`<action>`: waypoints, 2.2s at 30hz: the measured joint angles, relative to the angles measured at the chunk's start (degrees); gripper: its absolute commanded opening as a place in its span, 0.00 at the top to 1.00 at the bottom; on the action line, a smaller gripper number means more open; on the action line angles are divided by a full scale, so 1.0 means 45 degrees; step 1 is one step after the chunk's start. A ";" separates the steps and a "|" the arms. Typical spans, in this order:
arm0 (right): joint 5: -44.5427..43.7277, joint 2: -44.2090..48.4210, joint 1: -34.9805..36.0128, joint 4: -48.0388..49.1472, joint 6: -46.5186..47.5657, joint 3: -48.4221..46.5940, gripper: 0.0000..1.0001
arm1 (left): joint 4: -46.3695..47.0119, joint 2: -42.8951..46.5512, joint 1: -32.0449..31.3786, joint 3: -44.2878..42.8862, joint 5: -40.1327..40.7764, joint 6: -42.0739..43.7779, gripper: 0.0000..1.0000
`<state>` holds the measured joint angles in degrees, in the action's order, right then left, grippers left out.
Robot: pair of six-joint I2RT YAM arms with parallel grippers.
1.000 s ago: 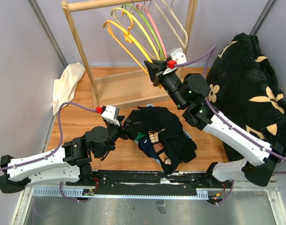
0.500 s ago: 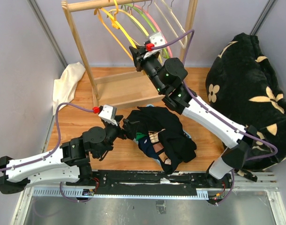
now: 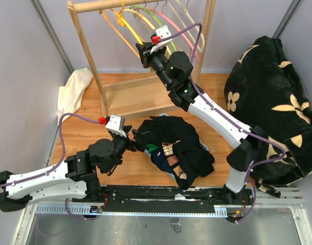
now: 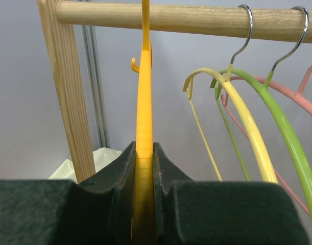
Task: Remove the t-shirt from the hanger
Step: Place the hanger on the clothesline, then reset both arms
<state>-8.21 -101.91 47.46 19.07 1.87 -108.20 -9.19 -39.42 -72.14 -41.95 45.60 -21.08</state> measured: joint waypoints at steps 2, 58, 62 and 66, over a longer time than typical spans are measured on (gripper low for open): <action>0.0175 -0.0248 -0.0121 -0.0015 -0.0209 -0.0291 0.99 | 0.0015 0.0005 0.0005 0.0000 0.0039 0.0005 0.10; -0.4391 1.3192 -0.0986 -0.1758 -0.0447 1.3109 0.02 | 0.2788 -0.2710 0.0000 -0.0418 -0.0690 0.1734 0.00; -0.5115 1.4532 -0.0986 -0.2769 -0.0563 1.4081 0.02 | 0.2803 -0.2885 0.0000 -0.0418 -0.0729 0.1734 0.00; -0.5474 1.5572 -0.0986 -0.3672 -0.0748 1.4654 0.02 | 0.2953 -0.2885 0.0000 -0.0418 -0.0719 0.1729 0.00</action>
<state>-32.84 -31.83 43.03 2.55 -1.50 -42.26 4.10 -52.40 -72.14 -43.83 42.37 -13.30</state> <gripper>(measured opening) 0.984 0.994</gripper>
